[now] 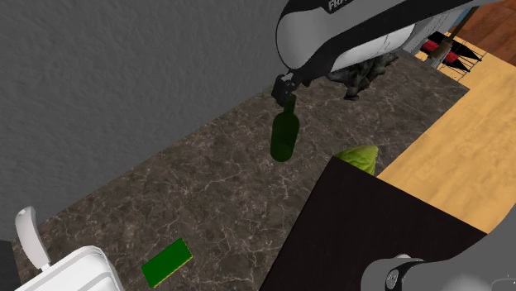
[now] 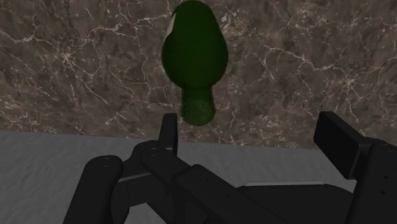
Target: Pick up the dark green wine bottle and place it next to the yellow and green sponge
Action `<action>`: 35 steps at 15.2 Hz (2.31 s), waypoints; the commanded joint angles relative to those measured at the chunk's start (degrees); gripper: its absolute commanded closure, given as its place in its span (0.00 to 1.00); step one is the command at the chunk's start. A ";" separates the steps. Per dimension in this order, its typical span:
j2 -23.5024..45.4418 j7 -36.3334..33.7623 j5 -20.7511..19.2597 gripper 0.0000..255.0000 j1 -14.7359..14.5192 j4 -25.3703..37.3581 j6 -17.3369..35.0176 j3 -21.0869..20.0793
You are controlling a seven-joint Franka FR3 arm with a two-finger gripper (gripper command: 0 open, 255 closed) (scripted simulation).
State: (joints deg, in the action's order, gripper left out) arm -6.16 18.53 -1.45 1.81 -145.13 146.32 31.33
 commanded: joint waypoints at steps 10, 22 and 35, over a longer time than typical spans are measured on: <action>18.21 18.31 22.33 0.00 2.01 5.74 9.11 -2.20; 19.61 19.63 24.14 1.00 2.70 6.05 9.96 -3.21; 14.73 14.54 17.38 1.00 0.51 5.80 6.27 0.03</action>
State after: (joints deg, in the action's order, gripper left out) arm 9.38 33.95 17.10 2.64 -139.34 153.25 30.87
